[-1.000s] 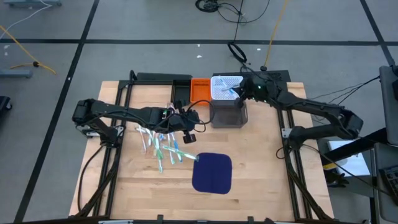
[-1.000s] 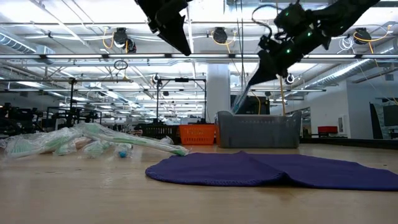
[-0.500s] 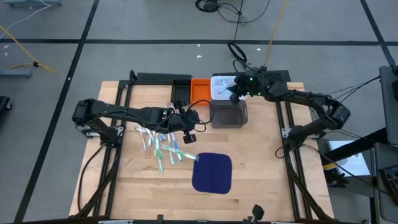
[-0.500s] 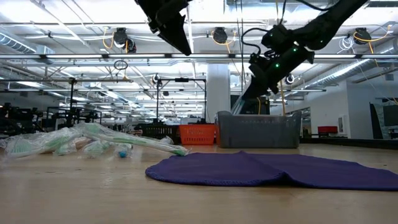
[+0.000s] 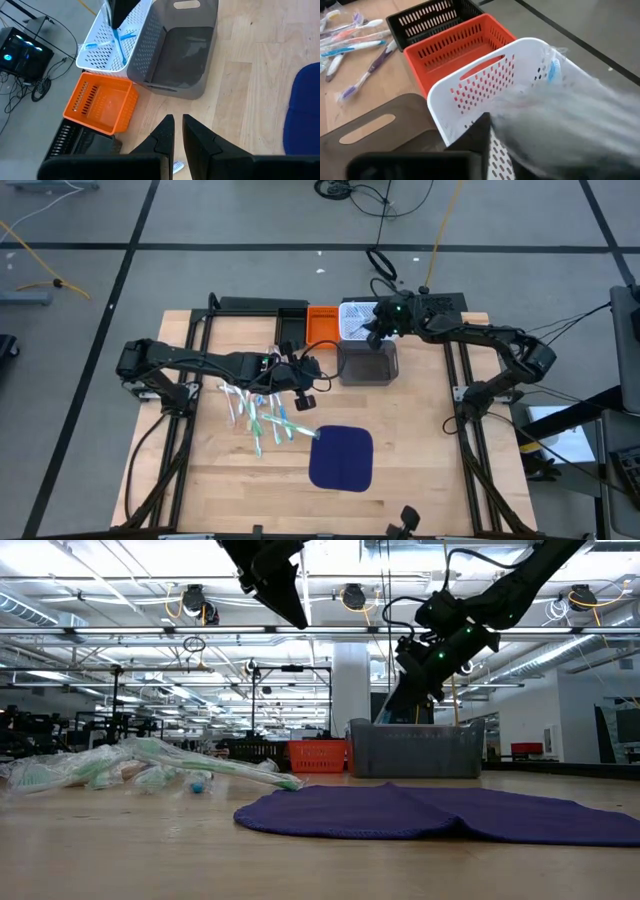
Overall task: Pick & Place Toothbrushes
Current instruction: Put the blue toothbrush into the white basket
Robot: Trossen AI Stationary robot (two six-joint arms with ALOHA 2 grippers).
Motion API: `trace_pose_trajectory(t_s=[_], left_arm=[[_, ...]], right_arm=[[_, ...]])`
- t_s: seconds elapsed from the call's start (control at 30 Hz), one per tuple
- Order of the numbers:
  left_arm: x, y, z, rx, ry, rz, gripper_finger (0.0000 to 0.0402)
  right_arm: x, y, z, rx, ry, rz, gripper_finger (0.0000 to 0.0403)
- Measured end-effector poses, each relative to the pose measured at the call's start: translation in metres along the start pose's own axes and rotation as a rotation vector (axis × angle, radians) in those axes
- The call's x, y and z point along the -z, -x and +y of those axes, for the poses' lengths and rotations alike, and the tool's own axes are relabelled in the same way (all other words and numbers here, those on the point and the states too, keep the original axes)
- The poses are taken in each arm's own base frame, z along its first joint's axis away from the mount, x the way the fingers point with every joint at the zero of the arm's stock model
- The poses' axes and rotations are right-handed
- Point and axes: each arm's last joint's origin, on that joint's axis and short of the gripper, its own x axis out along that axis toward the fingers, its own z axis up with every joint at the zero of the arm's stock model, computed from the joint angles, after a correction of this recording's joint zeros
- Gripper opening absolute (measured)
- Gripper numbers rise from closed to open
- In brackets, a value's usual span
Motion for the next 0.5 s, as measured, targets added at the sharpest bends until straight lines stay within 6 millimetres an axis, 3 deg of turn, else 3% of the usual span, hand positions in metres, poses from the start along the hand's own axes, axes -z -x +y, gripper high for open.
trace_pose_trajectory(t_s=[0.5], left_arm=[[0.0002, 0.0, -0.0001, 0.004, 0.003, 0.002, 0.0037]], right_arm=[[-0.0034, 0.0009, -0.007, 0.219, 0.025, -0.028, 0.0206]])
